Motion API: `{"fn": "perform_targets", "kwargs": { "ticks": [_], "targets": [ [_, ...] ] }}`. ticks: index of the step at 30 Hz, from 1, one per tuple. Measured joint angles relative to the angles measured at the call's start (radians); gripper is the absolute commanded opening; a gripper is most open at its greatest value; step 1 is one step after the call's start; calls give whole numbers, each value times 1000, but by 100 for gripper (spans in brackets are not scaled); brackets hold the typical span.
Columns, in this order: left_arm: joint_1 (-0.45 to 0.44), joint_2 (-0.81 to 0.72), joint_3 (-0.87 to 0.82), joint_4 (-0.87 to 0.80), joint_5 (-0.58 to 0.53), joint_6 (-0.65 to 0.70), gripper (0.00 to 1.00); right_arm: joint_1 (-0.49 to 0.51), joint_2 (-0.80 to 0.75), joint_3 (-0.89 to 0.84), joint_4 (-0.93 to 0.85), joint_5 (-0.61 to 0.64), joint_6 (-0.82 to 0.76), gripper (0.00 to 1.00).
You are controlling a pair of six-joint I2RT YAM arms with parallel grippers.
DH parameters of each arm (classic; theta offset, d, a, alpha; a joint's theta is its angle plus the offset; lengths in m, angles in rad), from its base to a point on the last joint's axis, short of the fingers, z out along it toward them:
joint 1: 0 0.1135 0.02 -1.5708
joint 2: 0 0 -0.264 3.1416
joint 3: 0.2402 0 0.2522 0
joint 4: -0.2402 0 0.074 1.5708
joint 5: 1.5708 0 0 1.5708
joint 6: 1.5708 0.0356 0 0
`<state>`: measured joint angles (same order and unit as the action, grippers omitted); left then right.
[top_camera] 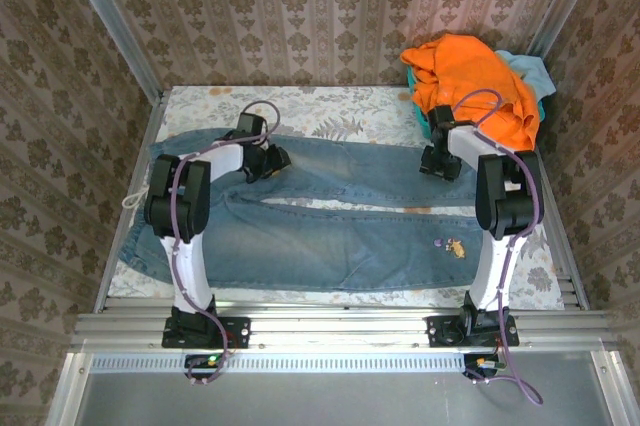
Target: Fold and stack the trousers
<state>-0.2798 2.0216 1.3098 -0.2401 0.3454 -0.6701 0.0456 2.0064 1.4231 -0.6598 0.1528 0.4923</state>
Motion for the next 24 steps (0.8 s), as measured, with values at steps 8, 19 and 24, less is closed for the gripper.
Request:
{"fn": "perform_targets", "kwargs": {
  "ticks": [8, 19, 24],
  "targets": [
    [5, -227, -135, -25, 6, 6, 55, 79, -180, -63, -14, 3, 5, 49],
    [-28, -682, -504, -80, -86, -7, 63, 415, -349, -347, 93, -164, 119, 46],
    [-121, -709, -604, -69, -111, -36, 64, 420, -449, -567, 103, -188, 161, 46]
  ]
}}
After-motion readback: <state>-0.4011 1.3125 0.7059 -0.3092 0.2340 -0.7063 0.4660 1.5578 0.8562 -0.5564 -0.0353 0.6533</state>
